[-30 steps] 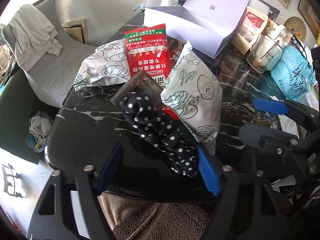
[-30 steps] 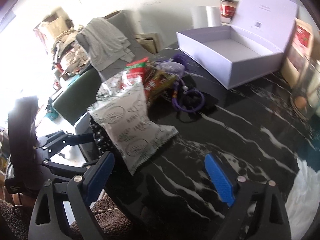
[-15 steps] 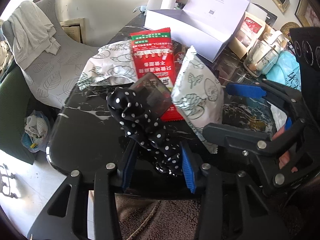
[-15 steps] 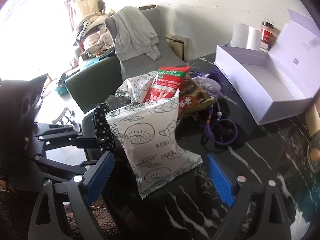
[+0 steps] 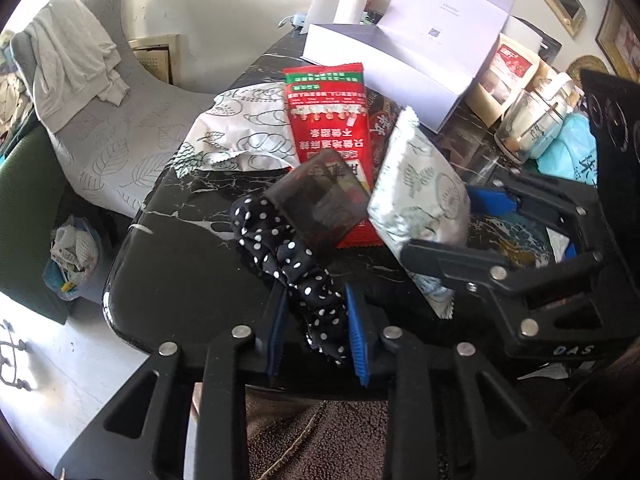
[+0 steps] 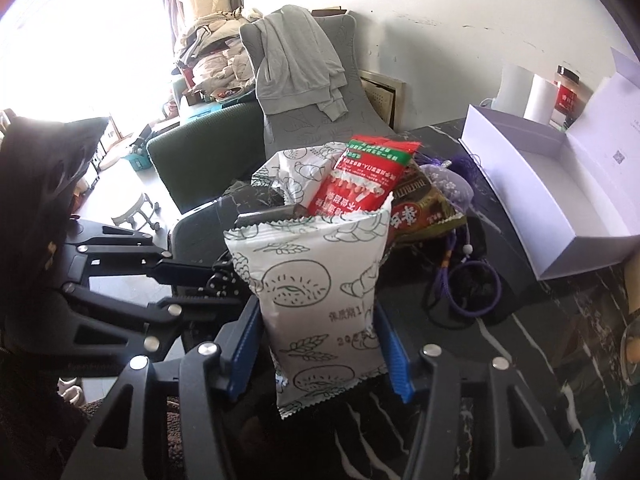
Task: Organize objects
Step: 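Grasp the polka-dot scrunchie with the left gripper while the right gripper grasps the white patterned packet, then carry the scrunchie and white packet with both grippers over the open white box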
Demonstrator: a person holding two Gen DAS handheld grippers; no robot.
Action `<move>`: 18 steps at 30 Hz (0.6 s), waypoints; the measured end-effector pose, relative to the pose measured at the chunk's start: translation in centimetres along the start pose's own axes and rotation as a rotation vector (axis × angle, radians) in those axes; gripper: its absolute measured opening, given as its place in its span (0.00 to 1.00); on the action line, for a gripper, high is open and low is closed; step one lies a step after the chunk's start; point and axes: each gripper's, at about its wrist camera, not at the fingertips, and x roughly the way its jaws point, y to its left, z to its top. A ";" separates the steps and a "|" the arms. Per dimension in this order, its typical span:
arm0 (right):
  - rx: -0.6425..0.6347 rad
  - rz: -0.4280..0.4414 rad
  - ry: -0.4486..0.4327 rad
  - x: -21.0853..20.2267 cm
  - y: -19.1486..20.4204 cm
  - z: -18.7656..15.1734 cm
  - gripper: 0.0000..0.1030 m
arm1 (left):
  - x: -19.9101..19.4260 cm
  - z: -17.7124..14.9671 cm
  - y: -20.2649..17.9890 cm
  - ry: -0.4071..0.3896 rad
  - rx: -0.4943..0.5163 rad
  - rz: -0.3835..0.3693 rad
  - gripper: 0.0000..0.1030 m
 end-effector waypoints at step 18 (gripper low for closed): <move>0.074 -0.010 -0.024 -2.6 -0.5 -1.9 0.52 | -2.4 -1.8 -0.9 -0.024 -0.020 0.067 0.18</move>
